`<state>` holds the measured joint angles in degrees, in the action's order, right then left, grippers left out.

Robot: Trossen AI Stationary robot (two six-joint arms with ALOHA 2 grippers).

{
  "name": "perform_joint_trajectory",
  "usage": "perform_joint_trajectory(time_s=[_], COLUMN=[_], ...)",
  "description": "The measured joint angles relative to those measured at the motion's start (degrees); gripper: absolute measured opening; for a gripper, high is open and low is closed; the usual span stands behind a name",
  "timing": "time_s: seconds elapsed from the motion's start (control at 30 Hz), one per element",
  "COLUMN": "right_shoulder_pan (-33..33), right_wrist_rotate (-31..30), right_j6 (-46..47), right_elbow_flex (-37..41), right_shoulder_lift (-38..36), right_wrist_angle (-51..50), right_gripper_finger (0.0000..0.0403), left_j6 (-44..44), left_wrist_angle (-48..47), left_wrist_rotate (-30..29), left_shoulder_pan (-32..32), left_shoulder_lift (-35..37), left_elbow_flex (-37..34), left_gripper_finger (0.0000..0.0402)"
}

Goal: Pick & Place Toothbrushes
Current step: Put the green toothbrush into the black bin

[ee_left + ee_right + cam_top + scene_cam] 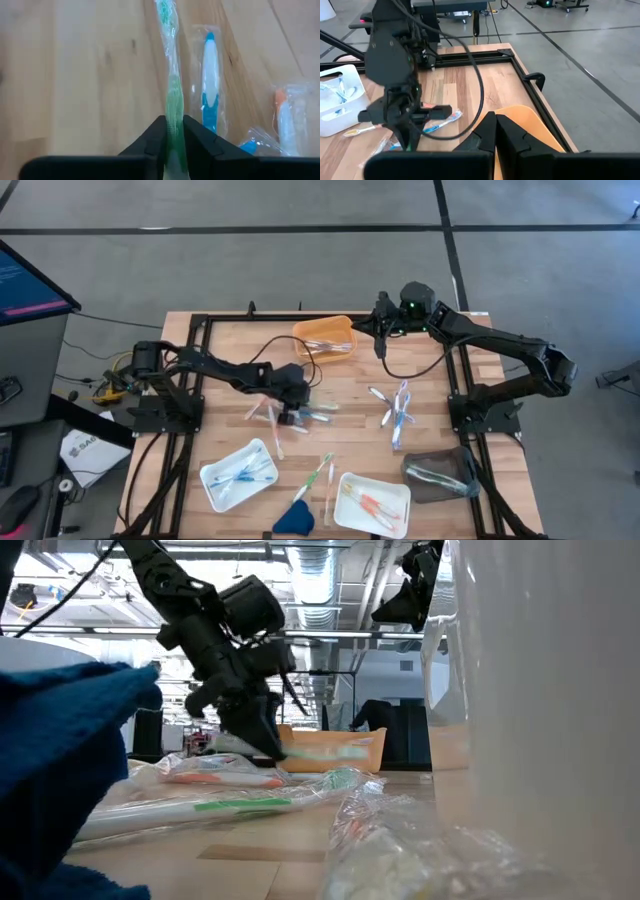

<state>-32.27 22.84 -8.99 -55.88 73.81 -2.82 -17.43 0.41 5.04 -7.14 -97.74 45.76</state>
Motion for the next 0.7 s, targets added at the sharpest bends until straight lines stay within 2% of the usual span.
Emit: perform_joint_trajectory(time_s=[0.43,0.7], right_shoulder_pan=[0.0,0.8], right_wrist_rotate=[-0.2,-0.2], right_j6=[0.0,-0.1], right_elbow_flex=[0.0,0.0], right_shoulder_lift=[0.0,0.0], right_wrist_angle=[-0.1,0.2], right_gripper_finger=[0.0000,0.0000], left_j6=[3.3,4.3], left_wrist_angle=[1.9,10.0], left_wrist_rotate=[-1.1,-0.1], left_shoulder_pan=[0.0,0.0], left_shoulder_lift=[13.8,19.1], left_elbow_flex=[0.0,0.0], left_gripper_finger=[0.0017,0.0017])
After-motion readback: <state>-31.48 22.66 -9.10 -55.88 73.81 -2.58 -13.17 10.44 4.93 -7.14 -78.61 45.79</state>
